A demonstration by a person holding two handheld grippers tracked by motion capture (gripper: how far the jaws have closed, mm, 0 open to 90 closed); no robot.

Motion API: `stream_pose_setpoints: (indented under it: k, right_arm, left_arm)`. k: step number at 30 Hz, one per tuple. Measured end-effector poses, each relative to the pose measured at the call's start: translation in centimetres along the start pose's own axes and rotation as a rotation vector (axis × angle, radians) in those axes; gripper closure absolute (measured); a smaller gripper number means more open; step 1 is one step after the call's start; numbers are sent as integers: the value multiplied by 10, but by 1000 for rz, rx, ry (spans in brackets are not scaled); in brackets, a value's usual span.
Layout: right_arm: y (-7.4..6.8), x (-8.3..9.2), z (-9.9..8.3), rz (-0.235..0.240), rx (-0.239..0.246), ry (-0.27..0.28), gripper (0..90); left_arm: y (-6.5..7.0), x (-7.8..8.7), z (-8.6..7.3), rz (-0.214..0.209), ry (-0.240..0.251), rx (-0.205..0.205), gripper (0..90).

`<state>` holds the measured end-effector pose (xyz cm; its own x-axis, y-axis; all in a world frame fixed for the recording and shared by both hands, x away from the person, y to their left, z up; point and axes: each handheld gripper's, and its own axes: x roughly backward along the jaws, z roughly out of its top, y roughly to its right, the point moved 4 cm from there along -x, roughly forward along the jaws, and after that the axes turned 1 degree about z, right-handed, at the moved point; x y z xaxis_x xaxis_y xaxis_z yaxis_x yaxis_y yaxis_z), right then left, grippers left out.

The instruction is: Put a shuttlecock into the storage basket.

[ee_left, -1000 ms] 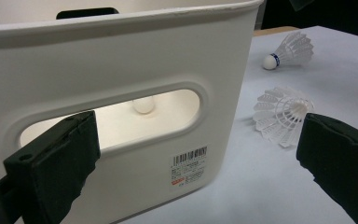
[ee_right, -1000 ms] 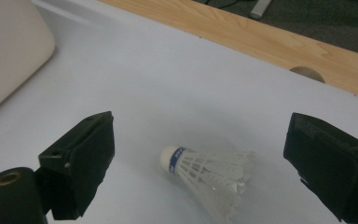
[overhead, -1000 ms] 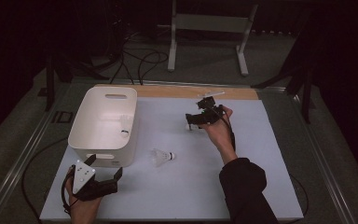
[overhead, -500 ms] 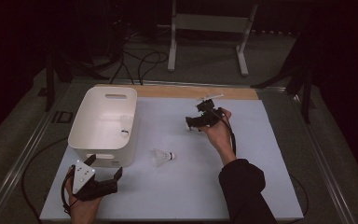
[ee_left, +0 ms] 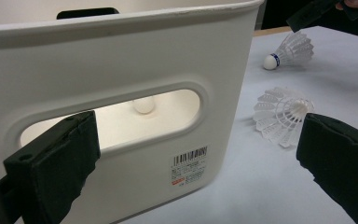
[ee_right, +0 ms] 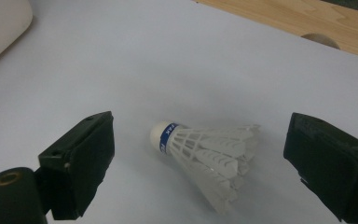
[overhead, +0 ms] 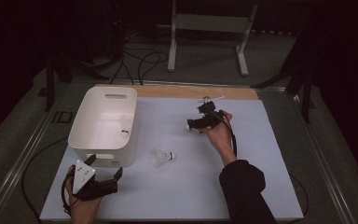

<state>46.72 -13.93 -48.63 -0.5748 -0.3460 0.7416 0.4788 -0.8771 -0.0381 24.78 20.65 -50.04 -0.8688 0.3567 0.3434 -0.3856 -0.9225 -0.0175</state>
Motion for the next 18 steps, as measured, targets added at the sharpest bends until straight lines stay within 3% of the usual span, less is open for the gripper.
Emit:
stream_pose_setpoints:
  k: [12,18]
  right_arm:
    - [6,-6,-8,-2,-34,-34,140]
    - [5,-11,-11,-12,-18,-71,147]
  left_arm:
    - [0,0,0,1,1,0,0]
    - [0,0,0,2,1,0,0]
